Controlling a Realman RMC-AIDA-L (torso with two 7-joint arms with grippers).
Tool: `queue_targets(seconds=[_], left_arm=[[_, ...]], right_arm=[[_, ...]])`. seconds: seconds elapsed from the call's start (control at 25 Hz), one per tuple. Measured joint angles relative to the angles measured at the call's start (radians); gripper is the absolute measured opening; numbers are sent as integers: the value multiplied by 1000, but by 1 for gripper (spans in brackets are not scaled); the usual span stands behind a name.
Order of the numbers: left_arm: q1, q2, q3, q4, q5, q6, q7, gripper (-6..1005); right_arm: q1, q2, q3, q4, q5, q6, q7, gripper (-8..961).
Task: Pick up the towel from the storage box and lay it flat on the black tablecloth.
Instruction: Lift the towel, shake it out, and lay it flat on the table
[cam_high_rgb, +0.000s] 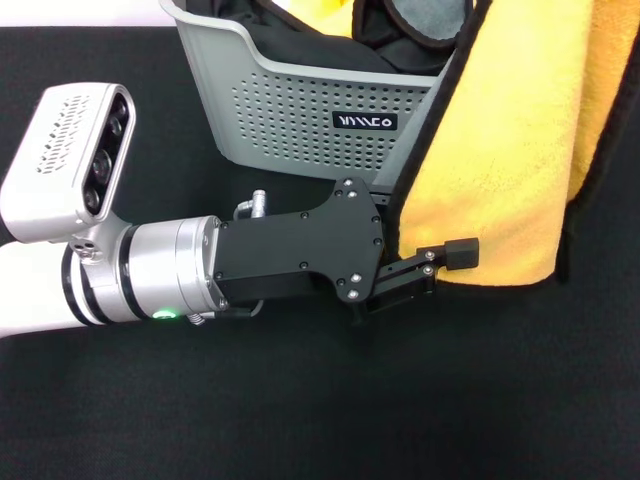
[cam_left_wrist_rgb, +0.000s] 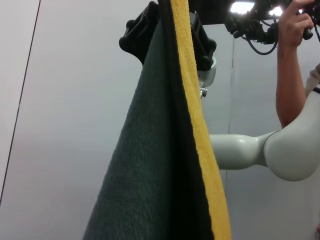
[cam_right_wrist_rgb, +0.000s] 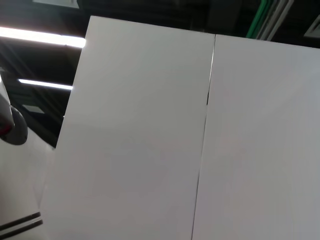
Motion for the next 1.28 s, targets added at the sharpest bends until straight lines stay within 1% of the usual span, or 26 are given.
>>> queue_targets(seconds=[0.24,0.36,0.6,0.88,0.96,1.08,1.2,1.28], left_arm=[[3,0,0,-1,0,0,0,276],[4,0,0,-1,0,0,0,254],[5,0,-2,-1,0,0,0,211],[25,-2,-65,-14,-3,0,-9,161],[39,-3,-72,-13,-21,1,-13,102],[56,-2,-75,-7,-41,4,-29,13],[80,4,-78,16,-50,11,-65,8],[110,16,-78,60,-47,27,-91,5]], right_arm=[[-9,-9,0,2,17,7,1,68],[-21,-15,0,15,23,11,4,69],[-57,-16,1,52,34,13,5,71],[-73,-15,2,54,38,11,5,73],[-77,-15,2,55,38,10,5,73],[-91,-13,1,52,33,8,7,74],[-110,-6,-3,52,13,5,21,75],[-126,5,-5,58,-17,0,35,76]])
